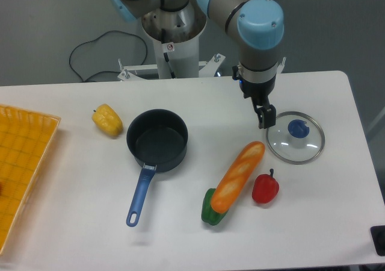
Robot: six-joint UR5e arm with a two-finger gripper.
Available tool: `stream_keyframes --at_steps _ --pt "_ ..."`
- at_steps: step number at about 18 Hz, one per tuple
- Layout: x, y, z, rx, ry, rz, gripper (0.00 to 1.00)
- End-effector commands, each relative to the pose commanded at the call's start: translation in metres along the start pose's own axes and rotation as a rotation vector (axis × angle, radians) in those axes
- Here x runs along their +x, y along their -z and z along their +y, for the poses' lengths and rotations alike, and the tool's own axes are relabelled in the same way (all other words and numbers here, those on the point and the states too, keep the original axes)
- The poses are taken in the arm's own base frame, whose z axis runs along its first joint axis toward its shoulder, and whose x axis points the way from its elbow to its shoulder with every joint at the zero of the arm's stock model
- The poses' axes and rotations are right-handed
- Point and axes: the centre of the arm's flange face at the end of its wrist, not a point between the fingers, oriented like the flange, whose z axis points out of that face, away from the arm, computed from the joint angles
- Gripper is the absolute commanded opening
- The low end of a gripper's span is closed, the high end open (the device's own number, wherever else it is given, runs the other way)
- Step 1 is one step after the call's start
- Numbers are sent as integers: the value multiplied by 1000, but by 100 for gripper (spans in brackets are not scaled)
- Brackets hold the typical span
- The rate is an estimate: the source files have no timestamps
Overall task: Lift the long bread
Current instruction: 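Move the open gripper down toward the orange baguette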
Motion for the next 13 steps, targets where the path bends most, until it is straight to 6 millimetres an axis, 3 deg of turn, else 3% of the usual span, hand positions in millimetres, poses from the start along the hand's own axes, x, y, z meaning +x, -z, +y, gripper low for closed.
stream_keyframes --at_steps 6,9,13 --pt "-1 -2 -4 7 1 0 100" --pt "2 -16 -9 84 45 8 100" --pt "4 -19 -9 99 102 15 100"
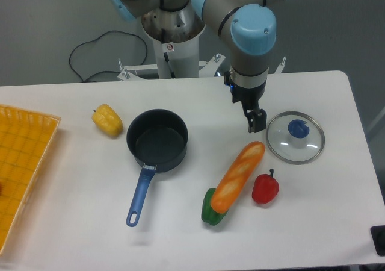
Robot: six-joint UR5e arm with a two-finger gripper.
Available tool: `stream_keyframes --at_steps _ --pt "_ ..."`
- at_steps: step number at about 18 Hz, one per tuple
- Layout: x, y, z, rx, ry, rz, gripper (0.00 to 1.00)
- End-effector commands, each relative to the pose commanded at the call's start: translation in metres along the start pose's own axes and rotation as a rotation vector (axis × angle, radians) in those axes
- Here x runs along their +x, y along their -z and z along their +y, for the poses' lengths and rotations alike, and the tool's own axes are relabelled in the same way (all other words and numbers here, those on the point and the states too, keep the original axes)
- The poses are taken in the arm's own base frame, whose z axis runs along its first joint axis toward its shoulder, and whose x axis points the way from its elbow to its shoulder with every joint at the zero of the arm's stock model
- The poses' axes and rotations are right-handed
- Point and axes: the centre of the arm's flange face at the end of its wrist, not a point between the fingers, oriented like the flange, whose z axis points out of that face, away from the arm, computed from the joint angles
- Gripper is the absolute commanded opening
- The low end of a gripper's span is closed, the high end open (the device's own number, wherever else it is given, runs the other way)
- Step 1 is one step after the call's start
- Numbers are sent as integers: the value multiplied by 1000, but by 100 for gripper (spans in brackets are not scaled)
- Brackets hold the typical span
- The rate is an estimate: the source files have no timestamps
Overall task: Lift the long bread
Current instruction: 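Move the open gripper down toward the orange baguette, then lower the gripper around the middle of the baguette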
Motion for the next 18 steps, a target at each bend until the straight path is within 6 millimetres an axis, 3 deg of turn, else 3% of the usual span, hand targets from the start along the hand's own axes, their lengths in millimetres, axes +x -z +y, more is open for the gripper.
stream_keyframes --at_steps 3,7,12,18 --pt "-1 -1 -5 37 124 -2 100" --pt "-6 -6 -18 125 134 -16 100" --pt "-25 -12 -33 178 296 -26 100" --pt "-49 -34 -35 245 413 13 100"
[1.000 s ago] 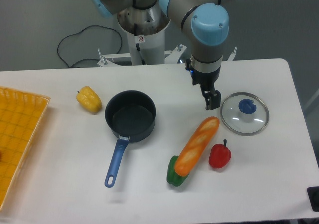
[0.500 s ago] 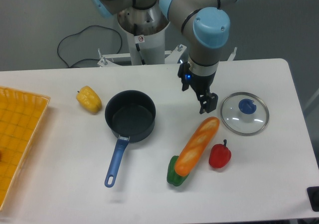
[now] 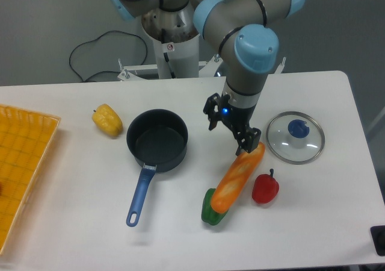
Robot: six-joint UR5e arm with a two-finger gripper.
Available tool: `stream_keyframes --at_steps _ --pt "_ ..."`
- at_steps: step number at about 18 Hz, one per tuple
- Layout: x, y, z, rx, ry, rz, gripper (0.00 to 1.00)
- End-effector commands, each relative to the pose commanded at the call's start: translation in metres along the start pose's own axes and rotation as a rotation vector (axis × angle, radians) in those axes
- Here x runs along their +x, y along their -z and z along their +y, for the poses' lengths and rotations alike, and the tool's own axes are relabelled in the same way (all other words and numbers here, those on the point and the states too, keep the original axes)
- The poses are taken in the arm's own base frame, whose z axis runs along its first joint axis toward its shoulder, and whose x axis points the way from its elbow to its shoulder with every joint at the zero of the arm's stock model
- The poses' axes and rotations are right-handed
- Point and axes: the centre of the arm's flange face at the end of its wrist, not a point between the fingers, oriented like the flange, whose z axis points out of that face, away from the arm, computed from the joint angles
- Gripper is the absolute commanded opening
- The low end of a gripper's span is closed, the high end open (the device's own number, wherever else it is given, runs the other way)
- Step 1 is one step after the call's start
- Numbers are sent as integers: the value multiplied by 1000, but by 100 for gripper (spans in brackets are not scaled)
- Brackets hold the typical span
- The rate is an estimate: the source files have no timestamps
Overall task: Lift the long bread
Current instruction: 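Lower the gripper around the middle of the baguette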
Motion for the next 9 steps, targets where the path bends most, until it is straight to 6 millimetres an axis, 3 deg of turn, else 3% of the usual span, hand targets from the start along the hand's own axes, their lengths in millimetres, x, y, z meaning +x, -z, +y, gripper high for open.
stream_keyframes --at_steps 9 --pt "-28 -16 -10 14 -21 -63 100"
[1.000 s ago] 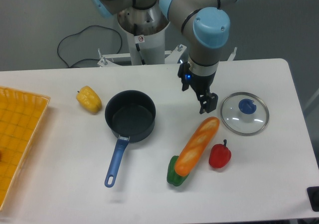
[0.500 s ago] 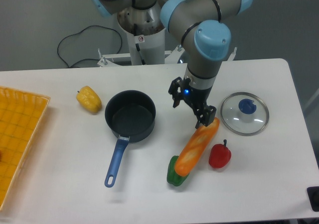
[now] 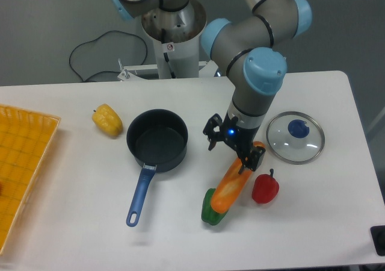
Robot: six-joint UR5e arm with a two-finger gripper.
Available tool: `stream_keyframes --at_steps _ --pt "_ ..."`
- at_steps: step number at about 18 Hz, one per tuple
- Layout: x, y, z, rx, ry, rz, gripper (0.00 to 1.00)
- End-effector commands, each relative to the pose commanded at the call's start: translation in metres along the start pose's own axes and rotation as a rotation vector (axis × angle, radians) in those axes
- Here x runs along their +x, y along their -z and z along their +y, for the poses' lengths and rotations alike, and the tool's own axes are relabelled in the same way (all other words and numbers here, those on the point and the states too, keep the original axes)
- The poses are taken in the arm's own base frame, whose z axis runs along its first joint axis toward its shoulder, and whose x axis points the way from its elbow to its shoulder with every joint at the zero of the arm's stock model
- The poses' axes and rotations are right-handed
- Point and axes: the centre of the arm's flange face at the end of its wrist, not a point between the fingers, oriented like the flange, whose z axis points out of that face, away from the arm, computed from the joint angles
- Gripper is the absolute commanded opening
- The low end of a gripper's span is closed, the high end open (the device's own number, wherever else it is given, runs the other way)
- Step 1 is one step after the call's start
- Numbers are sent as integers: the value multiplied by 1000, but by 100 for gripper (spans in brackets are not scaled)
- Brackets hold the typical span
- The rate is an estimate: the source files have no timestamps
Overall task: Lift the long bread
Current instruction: 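Lower the gripper around the middle of the baguette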
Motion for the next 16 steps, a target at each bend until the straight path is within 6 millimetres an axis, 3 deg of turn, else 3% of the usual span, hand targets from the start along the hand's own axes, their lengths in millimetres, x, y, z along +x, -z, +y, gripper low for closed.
stream_keyframes --at_steps 4,16 --pt "-11 -7 0 -10 -2 -10 100" --pt "-25 -54 9 -55 18 13 100"
